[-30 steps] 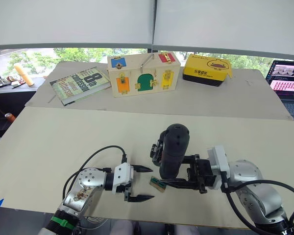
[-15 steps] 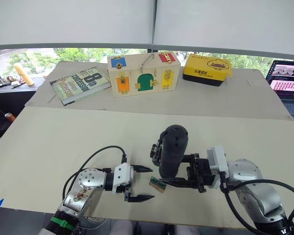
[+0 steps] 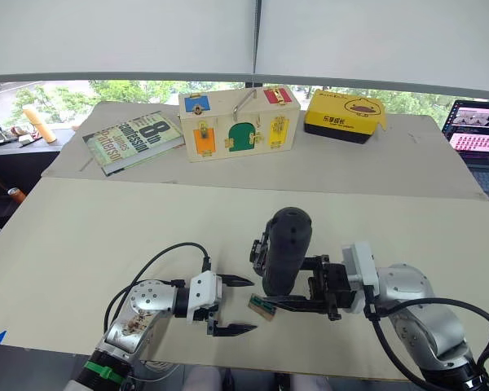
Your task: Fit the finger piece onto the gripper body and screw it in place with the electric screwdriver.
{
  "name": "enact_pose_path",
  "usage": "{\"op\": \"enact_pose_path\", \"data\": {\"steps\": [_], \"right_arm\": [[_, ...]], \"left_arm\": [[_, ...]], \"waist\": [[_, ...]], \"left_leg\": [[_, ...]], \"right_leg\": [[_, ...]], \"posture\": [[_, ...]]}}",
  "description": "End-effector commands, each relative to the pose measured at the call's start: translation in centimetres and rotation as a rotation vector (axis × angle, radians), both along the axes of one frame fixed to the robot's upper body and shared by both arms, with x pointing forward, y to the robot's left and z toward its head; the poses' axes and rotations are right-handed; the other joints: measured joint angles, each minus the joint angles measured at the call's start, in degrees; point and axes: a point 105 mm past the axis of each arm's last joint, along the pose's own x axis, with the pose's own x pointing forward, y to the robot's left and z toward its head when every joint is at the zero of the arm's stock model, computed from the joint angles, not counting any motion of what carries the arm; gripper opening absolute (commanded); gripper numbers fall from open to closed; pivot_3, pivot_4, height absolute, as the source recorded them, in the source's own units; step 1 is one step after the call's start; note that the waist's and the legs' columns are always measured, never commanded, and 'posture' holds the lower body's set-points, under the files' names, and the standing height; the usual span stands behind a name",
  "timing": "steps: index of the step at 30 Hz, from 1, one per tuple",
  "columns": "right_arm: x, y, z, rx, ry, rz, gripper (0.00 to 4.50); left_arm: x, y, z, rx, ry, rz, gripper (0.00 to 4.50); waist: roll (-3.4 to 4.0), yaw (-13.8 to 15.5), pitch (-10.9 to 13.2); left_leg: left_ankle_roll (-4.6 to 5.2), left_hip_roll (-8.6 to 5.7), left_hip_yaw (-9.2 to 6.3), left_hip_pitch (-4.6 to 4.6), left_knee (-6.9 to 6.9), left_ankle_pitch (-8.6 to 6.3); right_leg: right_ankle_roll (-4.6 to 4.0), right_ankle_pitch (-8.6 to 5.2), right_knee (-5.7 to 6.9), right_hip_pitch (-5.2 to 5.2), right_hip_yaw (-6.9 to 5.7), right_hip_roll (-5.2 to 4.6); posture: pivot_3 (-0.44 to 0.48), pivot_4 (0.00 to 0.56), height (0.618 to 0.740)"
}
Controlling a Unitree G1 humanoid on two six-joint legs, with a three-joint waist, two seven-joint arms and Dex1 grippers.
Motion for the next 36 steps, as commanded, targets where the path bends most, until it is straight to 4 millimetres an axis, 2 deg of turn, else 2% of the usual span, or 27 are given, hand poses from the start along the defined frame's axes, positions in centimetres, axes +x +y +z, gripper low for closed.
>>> {"op": "enact_pose_path", "data": {"steps": [1, 12, 36], "right_arm": [[-0.8, -0.1, 2.1, 0.054, -0.073, 0.030, 1.90], [-1.1, 0.0, 1.1, 0.007, -0.013, 0.054, 1.90], [-0.9, 0.4, 0.7, -0.002, -0.014, 0.054, 1.90]], "left_arm": [[-0.5, 0.1, -1.9, 0.042, 0.066, 0.013, 4.50], [-0.5, 0.1, -2.0, 0.042, 0.067, 0.014, 4.50], [-0.5, 0.1, -2.2, 0.042, 0.070, 0.018, 4.50]], "waist": [[0.00, 0.0, 0.0], [0.00, 0.0, 0.0], [0.00, 0.0, 0.0]], "left_leg": [[0.00, 0.00, 0.00, 0.00, 0.00, 0.00], [0.01, 0.00, -0.01, 0.00, 0.00, -0.01], [0.01, 0.00, -0.02, -0.01, 0.00, -0.01]], "right_leg": [[0.00, 0.00, 0.00, 0.00, 0.00, 0.00], [0.00, 0.00, -0.01, 0.00, 0.01, -0.02], [0.00, 0.00, -0.01, 0.00, 0.01, -0.03]], "posture": [[0.000, 0.150, 0.740], [0.000, 0.150, 0.740], [0.000, 0.150, 0.740]]}}
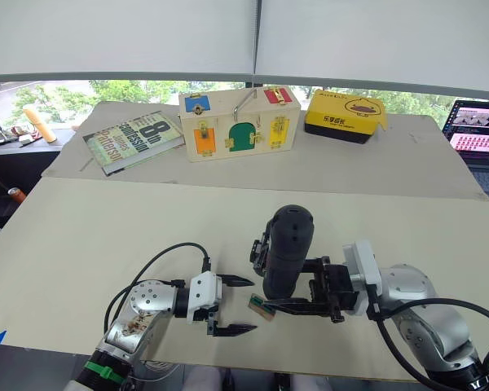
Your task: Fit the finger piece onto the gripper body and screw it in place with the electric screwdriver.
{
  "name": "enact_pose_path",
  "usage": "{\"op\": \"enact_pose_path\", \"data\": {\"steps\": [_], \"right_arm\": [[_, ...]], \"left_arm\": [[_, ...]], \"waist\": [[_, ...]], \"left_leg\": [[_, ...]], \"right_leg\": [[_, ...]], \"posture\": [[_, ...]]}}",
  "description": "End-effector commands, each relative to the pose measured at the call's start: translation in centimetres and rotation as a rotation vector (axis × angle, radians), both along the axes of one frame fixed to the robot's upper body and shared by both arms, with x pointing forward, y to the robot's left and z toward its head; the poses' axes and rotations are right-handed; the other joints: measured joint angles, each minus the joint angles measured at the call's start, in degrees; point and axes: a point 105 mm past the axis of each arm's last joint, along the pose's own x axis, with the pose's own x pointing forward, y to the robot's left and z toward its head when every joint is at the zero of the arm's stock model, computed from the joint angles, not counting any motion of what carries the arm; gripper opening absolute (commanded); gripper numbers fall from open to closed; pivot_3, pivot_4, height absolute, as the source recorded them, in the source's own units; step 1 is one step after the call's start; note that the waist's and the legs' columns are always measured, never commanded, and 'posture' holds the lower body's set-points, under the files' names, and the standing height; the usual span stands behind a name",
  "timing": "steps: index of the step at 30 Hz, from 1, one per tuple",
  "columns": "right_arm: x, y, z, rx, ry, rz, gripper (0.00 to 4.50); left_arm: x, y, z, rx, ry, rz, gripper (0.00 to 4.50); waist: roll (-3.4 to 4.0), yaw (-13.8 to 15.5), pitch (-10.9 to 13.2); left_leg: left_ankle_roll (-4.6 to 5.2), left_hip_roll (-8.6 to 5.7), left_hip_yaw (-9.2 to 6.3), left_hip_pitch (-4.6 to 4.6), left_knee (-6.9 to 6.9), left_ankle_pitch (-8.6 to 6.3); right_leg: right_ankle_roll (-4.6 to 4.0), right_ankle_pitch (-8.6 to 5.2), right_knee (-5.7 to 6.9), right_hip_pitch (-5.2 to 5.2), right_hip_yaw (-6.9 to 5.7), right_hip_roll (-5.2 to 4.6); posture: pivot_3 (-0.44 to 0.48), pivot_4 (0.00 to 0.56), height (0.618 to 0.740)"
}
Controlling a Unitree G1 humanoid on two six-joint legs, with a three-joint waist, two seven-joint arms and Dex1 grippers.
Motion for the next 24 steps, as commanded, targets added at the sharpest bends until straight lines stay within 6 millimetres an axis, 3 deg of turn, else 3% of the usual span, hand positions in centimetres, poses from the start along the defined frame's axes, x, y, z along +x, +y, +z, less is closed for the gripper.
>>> {"op": "enact_pose_path", "data": {"steps": [1, 24], "right_arm": [[-0.41, 0.24, 1.07, 0.032, -0.053, 0.021, 1.90], [-0.17, 0.39, 0.92, 0.024, -0.054, 0.008, 1.90]], "left_arm": [[-0.56, 0.04, -2.09, 0.044, 0.074, 0.018, 4.50], [-0.65, 0.05, -2.09, 0.042, 0.076, 0.019, 4.50]], "waist": [[0.00, 0.0, 0.0], [0.01, 0.0, 0.0]], "left_leg": [[0.00, 0.00, 0.00, 0.00, 0.00, 0.00], [0.00, 0.00, -0.01, 0.00, 0.00, 0.00]], "right_leg": [[0.00, 0.00, 0.00, 0.00, 0.00, 0.00], [0.00, 0.00, -0.01, 0.00, 0.00, 0.00]], "posture": [[0.000, 0.150, 0.740], [0.000, 0.150, 0.740]]}}
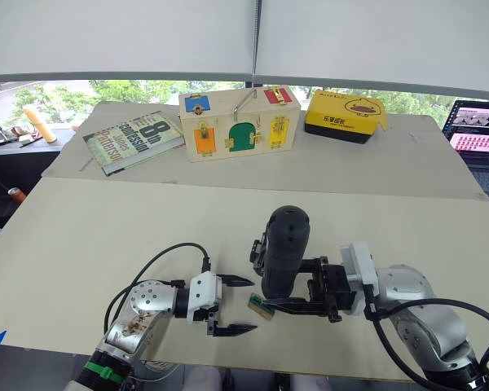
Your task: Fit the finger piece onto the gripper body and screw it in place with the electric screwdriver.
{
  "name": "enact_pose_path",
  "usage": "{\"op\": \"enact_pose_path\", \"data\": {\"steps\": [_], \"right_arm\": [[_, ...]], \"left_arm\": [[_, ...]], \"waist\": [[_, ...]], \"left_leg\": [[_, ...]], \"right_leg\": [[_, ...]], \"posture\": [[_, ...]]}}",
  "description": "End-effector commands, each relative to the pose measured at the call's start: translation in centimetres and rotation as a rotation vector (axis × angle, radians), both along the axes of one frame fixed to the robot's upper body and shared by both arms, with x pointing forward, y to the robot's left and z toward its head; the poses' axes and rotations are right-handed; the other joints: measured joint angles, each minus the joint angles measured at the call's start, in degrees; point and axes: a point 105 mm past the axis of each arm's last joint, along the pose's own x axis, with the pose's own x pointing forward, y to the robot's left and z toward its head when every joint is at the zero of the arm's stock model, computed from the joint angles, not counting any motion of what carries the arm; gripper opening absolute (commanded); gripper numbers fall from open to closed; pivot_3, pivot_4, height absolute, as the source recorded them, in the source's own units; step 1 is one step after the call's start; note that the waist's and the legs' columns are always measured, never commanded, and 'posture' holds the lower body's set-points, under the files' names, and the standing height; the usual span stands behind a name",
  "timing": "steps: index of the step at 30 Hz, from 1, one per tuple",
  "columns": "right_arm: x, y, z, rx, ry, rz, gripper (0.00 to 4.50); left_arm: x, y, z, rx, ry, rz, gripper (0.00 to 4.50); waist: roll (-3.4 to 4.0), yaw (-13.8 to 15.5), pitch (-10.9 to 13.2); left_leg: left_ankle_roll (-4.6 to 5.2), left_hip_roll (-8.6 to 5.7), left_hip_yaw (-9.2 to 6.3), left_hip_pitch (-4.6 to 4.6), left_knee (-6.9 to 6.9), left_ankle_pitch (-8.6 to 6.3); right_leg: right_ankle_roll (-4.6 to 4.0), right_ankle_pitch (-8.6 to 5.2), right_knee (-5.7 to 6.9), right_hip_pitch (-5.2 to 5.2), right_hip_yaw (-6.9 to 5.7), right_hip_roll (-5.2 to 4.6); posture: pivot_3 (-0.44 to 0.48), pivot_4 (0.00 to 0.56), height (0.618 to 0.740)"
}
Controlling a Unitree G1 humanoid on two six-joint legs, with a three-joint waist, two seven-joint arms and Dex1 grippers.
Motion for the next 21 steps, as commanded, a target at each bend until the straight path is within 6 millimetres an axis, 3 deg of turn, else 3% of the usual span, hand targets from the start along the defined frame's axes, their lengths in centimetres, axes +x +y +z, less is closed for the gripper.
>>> {"op": "enact_pose_path", "data": {"steps": [1, 21], "right_arm": [[-0.34, 0.26, 1.04, 0.024, -0.050, 0.020, 1.90], [-0.73, 0.31, 0.59, 0.017, -0.043, 0.042, 1.90]], "left_arm": [[-0.63, 0.04, -2.07, 0.043, 0.075, 0.016, 4.50], [-0.44, 0.25, -1.74, 0.029, 0.072, 0.031, 4.50]], "waist": [[0.00, 0.0, 0.0], [0.03, 0.0, 0.0]], "left_leg": [[0.00, 0.00, 0.00, 0.00, 0.00, 0.00], [0.01, 0.00, -0.01, 0.00, 0.00, -0.01]], "right_leg": [[0.00, 0.00, 0.00, 0.00, 0.00, 0.00], [0.00, 0.00, 0.00, 0.00, 0.00, -0.01]], "posture": [[0.000, 0.150, 0.740], [0.000, 0.150, 0.740]]}}
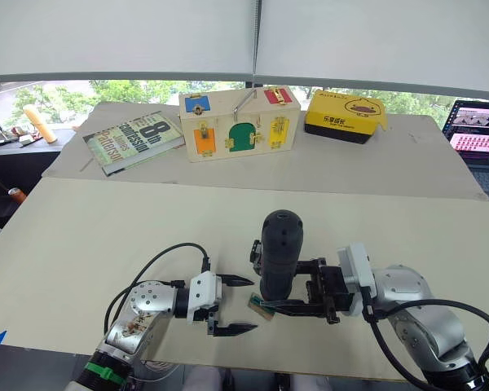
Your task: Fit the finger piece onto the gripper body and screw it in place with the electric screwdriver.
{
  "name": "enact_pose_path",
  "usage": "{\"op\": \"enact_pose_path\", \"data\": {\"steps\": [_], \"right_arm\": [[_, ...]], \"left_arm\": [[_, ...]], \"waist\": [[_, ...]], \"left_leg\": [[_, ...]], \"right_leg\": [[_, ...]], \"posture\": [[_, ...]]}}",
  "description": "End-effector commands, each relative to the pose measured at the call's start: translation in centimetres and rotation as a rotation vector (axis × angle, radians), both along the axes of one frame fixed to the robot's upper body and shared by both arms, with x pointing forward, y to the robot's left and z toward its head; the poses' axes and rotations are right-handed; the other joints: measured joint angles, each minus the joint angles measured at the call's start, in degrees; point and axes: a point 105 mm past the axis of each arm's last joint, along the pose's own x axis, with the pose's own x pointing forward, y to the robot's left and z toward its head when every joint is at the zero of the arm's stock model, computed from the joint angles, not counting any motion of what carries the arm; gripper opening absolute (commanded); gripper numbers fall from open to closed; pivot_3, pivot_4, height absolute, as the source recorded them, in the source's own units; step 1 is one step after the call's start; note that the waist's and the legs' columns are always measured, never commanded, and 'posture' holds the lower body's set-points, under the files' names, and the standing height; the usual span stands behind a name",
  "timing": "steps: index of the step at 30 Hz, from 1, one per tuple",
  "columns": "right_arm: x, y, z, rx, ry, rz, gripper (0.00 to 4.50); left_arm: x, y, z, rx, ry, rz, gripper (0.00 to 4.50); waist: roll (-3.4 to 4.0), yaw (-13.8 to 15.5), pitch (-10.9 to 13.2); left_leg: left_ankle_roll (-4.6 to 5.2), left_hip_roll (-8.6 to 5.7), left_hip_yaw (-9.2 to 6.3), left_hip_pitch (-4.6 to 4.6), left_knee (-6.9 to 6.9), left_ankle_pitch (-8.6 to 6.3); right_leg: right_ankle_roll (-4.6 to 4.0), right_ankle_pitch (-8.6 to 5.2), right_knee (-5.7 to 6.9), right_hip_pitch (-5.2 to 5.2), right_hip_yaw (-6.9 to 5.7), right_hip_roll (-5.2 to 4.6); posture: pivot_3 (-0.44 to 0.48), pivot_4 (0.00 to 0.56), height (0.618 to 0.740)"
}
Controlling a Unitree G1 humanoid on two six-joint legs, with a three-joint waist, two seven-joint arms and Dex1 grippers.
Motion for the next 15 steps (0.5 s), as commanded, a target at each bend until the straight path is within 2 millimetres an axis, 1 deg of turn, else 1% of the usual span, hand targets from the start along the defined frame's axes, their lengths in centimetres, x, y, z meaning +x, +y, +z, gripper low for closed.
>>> {"op": "enact_pose_path", "data": {"steps": [1, 5, 15], "right_arm": [[-0.6, 0.1, 0.9, 0.030, -0.040, 0.030, 1.90], [-0.7, 0.1, 1.3, 0.039, -0.049, 0.037, 1.90], [-0.9, -0.2, 2.6, 0.048, -0.085, 0.056, 1.90]], "left_arm": [[-0.5, 0.3, -1.7, 0.034, 0.070, 0.021, 4.50], [-0.5, 0.5, -1.2, 0.021, 0.062, 0.020, 4.50], [-0.4, 1.0, 1.3, -0.059, 0.021, -0.001, 4.50]], "waist": [[0.00, 0.0, 0.0], [0.00, 0.0, 0.0], [-0.03, -0.4, 0.0]], "left_leg": [[0.00, 0.00, 0.00, 0.00, 0.00, 0.00], [0.00, 0.00, 0.00, -0.01, 0.00, 0.00], [-0.01, 0.03, 0.00, -0.13, 0.00, 0.00]], "right_leg": [[0.00, 0.00, 0.00, 0.00, 0.00, 0.00], [0.00, 0.00, 0.00, -0.01, 0.00, 0.00], [-0.01, 0.00, -0.01, -0.16, -0.04, 0.09]], "posture": [[0.000, 0.150, 0.740], [0.000, 0.150, 0.740], [0.000, 0.150, 0.740]]}}
